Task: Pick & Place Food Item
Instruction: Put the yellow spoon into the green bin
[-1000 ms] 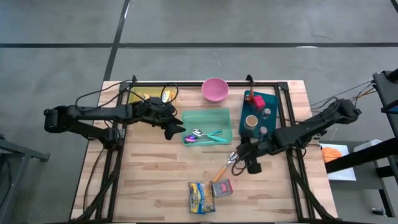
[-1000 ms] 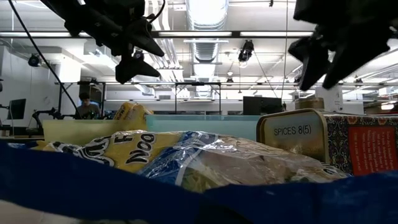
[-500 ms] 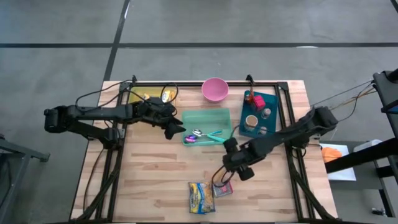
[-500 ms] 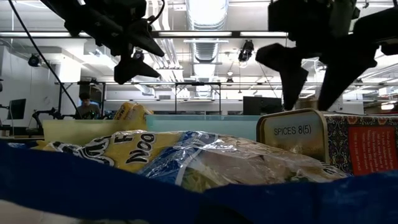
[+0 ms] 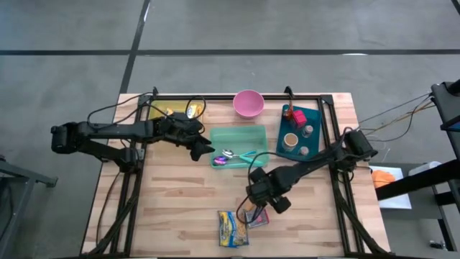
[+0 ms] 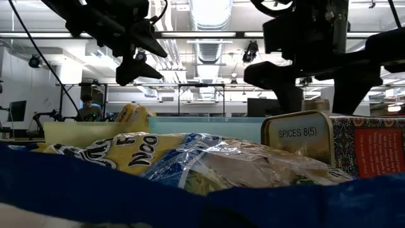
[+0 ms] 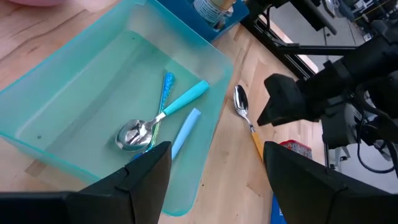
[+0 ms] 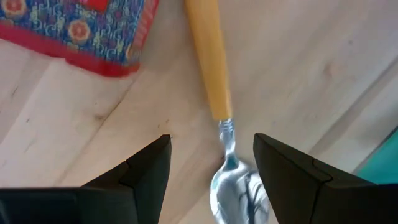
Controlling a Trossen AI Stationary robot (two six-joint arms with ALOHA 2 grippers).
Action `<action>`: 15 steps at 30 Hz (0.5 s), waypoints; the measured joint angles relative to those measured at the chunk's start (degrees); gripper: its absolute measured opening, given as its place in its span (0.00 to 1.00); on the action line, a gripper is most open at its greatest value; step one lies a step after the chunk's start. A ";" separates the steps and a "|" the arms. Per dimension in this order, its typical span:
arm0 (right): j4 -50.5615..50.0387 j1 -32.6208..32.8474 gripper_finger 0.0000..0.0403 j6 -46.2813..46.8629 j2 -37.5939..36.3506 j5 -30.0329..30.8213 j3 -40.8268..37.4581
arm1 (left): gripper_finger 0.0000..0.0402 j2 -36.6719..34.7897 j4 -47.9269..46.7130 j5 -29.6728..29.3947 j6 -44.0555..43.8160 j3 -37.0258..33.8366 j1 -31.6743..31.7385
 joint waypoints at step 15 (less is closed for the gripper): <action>7.25 -1.93 0.56 -2.80 -0.25 -0.29 -3.28 | 0.65 0.00 0.00 -0.02 0.04 0.00 0.00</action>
